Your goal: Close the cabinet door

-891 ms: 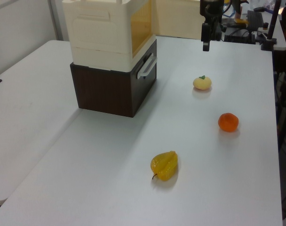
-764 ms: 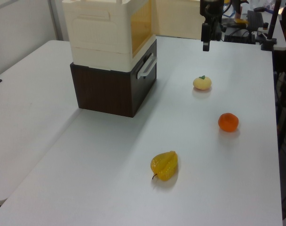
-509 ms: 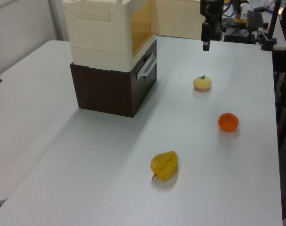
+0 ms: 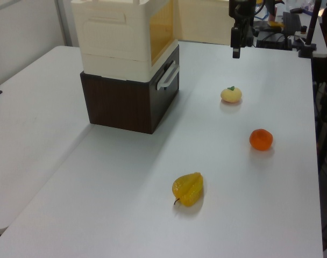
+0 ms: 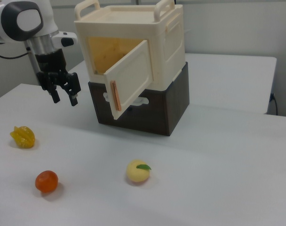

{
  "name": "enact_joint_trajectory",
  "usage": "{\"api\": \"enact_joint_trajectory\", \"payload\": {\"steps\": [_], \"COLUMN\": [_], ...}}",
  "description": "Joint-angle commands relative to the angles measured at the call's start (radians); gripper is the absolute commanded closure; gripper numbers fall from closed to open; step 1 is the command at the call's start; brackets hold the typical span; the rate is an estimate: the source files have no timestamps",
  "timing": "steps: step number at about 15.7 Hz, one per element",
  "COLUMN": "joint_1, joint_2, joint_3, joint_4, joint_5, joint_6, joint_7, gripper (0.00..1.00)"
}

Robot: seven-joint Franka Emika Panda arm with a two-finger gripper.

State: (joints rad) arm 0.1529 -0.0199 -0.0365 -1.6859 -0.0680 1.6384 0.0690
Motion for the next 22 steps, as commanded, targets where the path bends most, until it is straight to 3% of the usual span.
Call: {"api": "enact_joint_trajectory", "payload": {"steps": [1, 2, 8, 15, 19, 22], "joint_1": [-0.001, -0.001, -0.004, -0.062, -0.065, -0.073], "joint_2": [-0.025, -0.025, -0.031, -0.028, -0.021, -0.02], "joint_3": [-0.003, -0.003, -0.008, -0.016, -0.083, -0.146], "joint_4": [-0.023, -0.023, -0.02, 0.147, 0.253, 0.278], "joint_5": [0.007, 0.007, 0.008, 0.019, 0.025, 0.05], "joint_6": [0.0, 0.0, -0.006, -0.017, -0.012, 0.0], "joint_7": [-0.037, -0.035, -0.035, -0.032, -0.057, -0.075], "gripper": [0.96, 1.0, 1.0, 1.0, 1.0, 1.0]}}
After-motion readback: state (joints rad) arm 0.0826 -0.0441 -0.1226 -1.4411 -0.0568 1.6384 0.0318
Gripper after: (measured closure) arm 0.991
